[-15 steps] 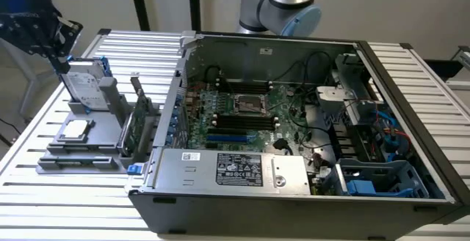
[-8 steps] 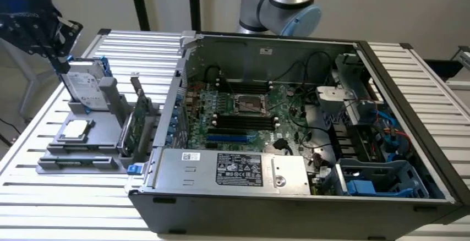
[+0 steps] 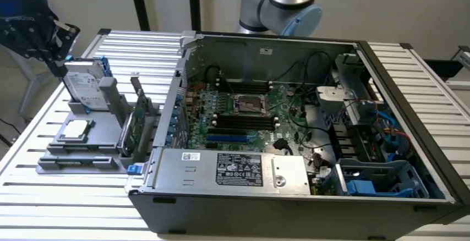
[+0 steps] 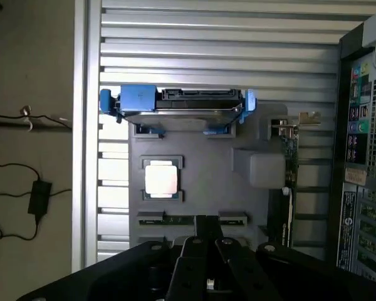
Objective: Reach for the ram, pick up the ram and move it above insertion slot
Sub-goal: 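Reach for the ram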
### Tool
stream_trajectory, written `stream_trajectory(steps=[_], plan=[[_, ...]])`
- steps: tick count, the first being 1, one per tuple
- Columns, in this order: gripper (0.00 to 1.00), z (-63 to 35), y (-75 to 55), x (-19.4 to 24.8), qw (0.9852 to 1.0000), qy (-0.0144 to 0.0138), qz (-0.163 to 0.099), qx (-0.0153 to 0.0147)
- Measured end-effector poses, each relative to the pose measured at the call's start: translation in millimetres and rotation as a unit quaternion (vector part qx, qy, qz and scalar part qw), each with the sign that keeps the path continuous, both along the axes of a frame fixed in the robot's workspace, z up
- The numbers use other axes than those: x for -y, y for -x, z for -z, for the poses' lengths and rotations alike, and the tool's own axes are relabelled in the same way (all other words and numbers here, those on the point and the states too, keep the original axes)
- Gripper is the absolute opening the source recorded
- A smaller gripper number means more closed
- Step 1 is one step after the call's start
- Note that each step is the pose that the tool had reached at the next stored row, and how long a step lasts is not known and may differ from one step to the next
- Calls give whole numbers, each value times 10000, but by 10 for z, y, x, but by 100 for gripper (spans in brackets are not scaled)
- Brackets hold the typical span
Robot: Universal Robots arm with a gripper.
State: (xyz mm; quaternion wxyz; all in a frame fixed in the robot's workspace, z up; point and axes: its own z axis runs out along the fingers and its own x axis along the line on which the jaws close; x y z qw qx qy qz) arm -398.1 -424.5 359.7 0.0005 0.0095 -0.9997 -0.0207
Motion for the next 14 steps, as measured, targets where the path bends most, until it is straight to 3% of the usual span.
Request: stream_trajectory(steps=[10,14], plan=[[11,30,-87,442,10000,-1,0,1],[11,47,-146,572,10000,-1,0,0]])
